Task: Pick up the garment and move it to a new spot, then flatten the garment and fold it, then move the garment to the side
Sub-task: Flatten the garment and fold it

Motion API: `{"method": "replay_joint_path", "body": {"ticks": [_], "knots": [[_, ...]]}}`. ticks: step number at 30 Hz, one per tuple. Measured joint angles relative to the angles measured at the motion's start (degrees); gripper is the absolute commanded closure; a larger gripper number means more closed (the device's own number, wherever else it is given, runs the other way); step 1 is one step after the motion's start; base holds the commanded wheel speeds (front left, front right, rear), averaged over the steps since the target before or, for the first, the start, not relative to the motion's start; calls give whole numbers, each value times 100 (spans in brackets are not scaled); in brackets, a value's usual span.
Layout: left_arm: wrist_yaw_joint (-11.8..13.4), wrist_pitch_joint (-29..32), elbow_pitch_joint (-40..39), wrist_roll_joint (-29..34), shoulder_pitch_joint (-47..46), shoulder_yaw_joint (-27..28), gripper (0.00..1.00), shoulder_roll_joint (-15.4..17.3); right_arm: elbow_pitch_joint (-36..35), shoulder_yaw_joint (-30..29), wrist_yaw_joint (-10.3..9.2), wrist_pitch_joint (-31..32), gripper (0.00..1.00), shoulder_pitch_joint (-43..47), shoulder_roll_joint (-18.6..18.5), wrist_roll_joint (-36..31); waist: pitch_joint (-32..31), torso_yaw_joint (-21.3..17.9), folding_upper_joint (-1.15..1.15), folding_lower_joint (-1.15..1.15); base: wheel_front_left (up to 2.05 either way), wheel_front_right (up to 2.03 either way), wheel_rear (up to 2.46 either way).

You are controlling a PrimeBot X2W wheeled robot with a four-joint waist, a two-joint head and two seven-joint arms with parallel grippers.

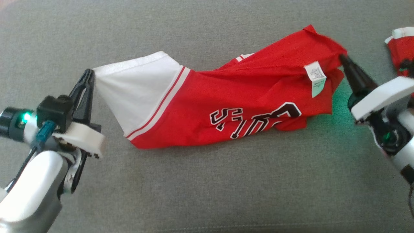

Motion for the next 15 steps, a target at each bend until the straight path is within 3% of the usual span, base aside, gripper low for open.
{"method": "replay_joint_path", "body": {"ticks": [6,11,15], "knots": [[-318,-99,-63,260,-703,21,100,181,-314,22,0,-427,100,-652,-244,-45,10,-104,0,0,0,0,0],[-973,-75,55,602,-2451,44,100,309,-154,34,0,-447,100,-1957,-422,-478,229,-170,0,0,0,0,0],[-1384,-40,669,815,-4080,66,100,-1,276,51,0,-311,100,-3149,-443,-815,525,-191,0,0,0,0,0]]}}
